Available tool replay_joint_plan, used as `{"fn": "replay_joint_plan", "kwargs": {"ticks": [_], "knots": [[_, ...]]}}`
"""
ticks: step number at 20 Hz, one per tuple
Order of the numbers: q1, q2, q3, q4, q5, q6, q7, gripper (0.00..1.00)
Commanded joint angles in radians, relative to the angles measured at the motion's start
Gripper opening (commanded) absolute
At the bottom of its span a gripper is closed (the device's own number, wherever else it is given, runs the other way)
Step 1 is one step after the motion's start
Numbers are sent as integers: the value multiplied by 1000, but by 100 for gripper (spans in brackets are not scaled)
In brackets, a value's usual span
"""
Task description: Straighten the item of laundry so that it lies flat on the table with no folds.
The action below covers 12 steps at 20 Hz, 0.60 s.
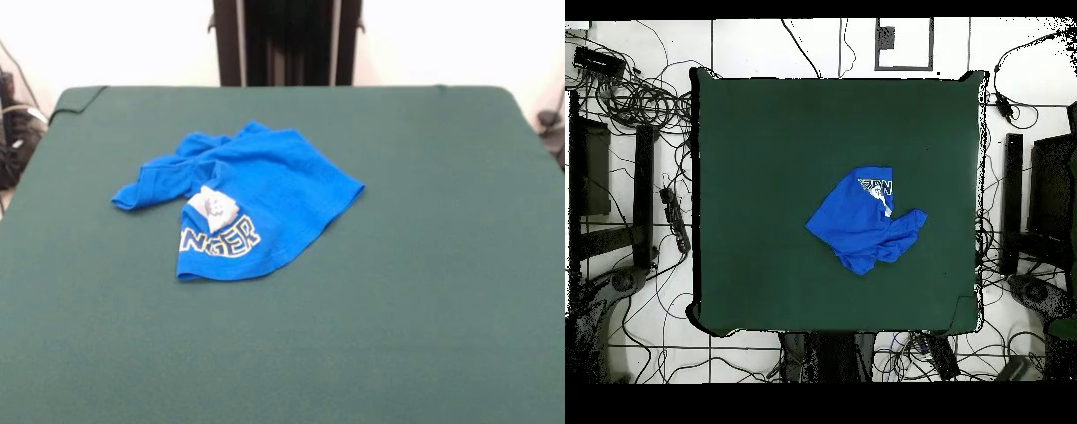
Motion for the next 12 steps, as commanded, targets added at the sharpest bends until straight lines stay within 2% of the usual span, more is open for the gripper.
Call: {"fn": "replay_joint_plan", "kwargs": {"ticks": [1,5,9,11,12], "knots": [[-2,-26,36,-113,-270,127,-225,100],[-70,-124,158,-220,-330,251,-274,100],[-151,-198,296,-324,-347,379,-341,100],[-192,-220,354,-357,-344,424,-372,100],[-174,-212,333,-328,-375,407,-334,100]]}}
